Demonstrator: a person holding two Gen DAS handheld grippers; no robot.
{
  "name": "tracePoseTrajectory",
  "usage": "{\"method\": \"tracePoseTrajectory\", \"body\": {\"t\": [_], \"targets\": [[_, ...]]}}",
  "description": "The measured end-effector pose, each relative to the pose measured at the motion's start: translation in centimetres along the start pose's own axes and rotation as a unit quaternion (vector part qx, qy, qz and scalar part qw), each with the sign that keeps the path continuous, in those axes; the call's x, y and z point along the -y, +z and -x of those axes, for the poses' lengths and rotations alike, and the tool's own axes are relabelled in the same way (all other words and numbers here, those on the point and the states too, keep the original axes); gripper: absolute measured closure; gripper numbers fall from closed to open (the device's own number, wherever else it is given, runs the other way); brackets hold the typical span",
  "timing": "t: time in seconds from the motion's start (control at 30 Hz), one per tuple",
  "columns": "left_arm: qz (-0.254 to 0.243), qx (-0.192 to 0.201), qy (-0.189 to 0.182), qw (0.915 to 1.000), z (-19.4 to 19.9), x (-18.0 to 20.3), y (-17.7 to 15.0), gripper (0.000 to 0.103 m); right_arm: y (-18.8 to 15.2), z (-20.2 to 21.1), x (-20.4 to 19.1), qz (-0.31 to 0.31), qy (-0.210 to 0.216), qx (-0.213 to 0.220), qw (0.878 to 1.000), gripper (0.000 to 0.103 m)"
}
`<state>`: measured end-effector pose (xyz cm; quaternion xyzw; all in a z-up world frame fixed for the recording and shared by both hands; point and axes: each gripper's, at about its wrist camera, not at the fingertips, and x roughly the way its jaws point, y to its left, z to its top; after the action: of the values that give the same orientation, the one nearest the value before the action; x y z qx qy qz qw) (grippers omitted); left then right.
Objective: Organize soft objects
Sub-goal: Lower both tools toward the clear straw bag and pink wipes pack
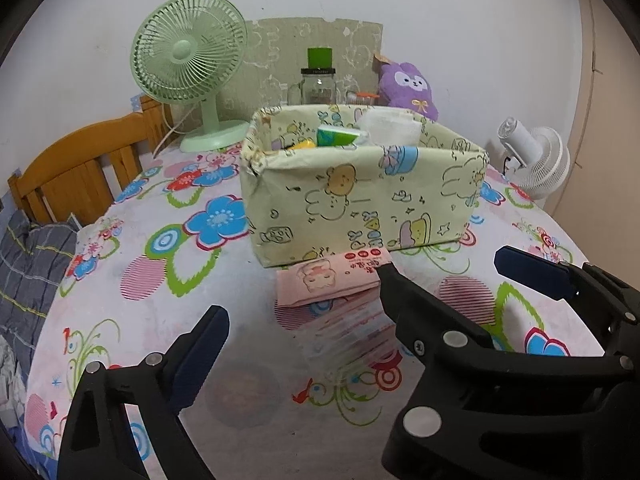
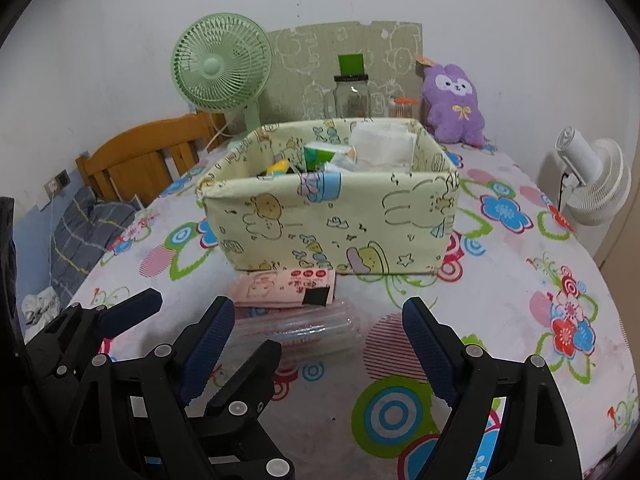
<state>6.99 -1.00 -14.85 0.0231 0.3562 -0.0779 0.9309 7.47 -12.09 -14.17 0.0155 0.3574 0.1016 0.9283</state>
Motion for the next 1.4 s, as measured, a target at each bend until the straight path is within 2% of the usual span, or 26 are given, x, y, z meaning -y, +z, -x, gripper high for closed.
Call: {"method": "tracePoseTrajectory", "body": {"t": [0.33, 0.63, 0.83, 0.93, 1.03, 1.2, 1.4], "targets": [[-0.026, -0.023, -0.031, 0.9989, -2.6, 1.4, 0.5, 0.01, -0.2, -1.3, 1.9, -0.014, -0.026, -0.014, 0.999, 0.015], [-0.046, -0.04, -0.042, 0.9972, -4.3, 2.8, 0.9, 0.017, -0.4, -2.0, 3.9, -0.031, -0.038, -0.023, 0.999, 0.015], [-0.065, -0.053, -0.05, 0.9953, -4.9, 3.5, 0.9, 0.018, -0.6, -2.3, 4.7, -0.039, -0.044, -0.03, 0.998, 0.015], [-0.074, -0.055, -0.049, 0.9945, -4.9, 3.9, 0.6, 0.023, -0.8, -2.4, 4.7, -0.04, -0.045, -0.032, 0.998, 0.015], [-0.074, -0.066, -0.058, 0.9934, -5.0, 4.0, 0.3, 0.032, -0.9, -2.4, 4.6, -0.036, -0.046, -0.035, 0.998, 0.015], [-0.064, -0.066, -0.057, 0.9941, -4.6, 3.9, 0.0, 0.038, -1.2, -2.1, 4.5, -0.035, -0.042, -0.034, 0.998, 0.015], [-0.064, -0.064, -0.059, 0.9942, -3.7, 4.0, -0.5, 0.055, -1.5, -1.7, 4.1, -0.027, -0.039, -0.034, 0.998, 0.015]]}}
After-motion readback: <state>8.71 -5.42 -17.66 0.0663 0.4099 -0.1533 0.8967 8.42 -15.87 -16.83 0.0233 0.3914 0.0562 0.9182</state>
